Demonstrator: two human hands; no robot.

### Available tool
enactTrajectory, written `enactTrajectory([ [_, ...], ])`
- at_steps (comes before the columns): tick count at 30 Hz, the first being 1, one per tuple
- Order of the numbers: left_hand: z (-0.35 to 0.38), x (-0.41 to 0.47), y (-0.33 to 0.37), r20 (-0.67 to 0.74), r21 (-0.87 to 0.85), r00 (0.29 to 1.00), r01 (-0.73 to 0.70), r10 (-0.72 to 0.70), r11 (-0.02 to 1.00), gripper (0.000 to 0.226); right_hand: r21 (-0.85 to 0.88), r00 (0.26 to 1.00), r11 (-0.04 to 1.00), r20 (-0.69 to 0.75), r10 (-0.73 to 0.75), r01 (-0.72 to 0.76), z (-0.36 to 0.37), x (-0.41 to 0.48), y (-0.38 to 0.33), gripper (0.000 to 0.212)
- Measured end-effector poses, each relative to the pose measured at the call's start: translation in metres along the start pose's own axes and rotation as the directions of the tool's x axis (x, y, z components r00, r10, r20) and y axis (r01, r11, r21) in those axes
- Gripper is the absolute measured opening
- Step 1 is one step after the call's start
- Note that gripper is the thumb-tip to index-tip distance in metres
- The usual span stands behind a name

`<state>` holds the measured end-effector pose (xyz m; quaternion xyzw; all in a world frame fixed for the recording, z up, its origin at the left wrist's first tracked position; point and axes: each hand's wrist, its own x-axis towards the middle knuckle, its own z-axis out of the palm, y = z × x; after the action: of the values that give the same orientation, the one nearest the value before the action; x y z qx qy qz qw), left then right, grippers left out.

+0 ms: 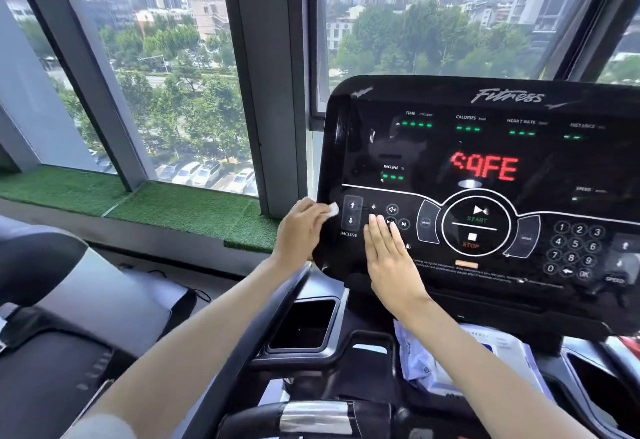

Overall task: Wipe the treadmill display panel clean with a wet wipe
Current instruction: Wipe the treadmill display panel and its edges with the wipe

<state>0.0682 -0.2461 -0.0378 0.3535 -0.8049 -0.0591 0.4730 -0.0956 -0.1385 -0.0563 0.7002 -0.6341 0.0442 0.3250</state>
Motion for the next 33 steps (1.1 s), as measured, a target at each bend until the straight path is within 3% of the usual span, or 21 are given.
enactTrajectory([
  [2,0.007,-0.015,0.002,-0.003,-0.001,1.000,-0.019,0.019,1.000,0.018,0.044,1.000,0.999,-0.004,0.007,-0.007,-0.004,-0.001,0.004,0.065],
  [6,0.016,-0.060,0.006,0.225,-0.038,0.961,-0.155,0.160,0.987,0.013,0.173,0.997,0.982,0.012,-0.076,0.072,-0.007,-0.018,0.001,0.065],
  [9,0.015,-0.046,0.001,0.096,-0.032,0.995,-0.032,0.035,0.999,0.011,0.216,0.979,0.965,0.106,-0.172,0.146,-0.004,-0.033,-0.011,0.061],
  [12,0.019,-0.046,0.005,-0.042,-0.035,0.993,0.105,-0.107,0.994,0.011,0.256,0.976,0.961,0.160,-0.146,0.102,-0.001,-0.037,-0.019,0.059],
  [16,0.031,-0.073,0.017,0.180,0.007,0.979,-0.093,0.090,0.996,0.008,0.286,0.986,0.958,0.146,-0.086,0.041,0.000,-0.035,-0.024,0.060],
  [19,0.028,-0.069,0.010,0.060,-0.027,0.996,0.068,-0.066,0.997,0.011,0.309,0.984,0.951,0.173,-0.049,-0.007,0.001,-0.036,-0.028,0.060],
  [22,0.032,-0.073,0.020,-0.074,-0.083,0.961,0.259,-0.265,0.962,0.007,0.288,0.983,0.957,0.184,-0.026,-0.029,0.005,-0.040,-0.032,0.060],
  [26,0.040,-0.081,0.038,0.095,-0.106,0.987,0.137,-0.127,0.985,0.010,0.262,0.983,0.964,0.185,-0.008,-0.041,0.008,-0.040,-0.035,0.059],
  [31,0.028,-0.078,0.014,-0.118,-0.074,0.934,0.330,-0.337,0.941,0.011,0.292,0.986,0.955,0.167,-0.002,-0.048,0.008,-0.040,-0.036,0.059],
  [33,0.034,-0.084,0.029,-0.033,-0.080,0.964,0.260,-0.263,0.962,0.012,0.286,0.987,0.957,0.161,0.001,-0.048,0.011,-0.039,-0.037,0.059],
])
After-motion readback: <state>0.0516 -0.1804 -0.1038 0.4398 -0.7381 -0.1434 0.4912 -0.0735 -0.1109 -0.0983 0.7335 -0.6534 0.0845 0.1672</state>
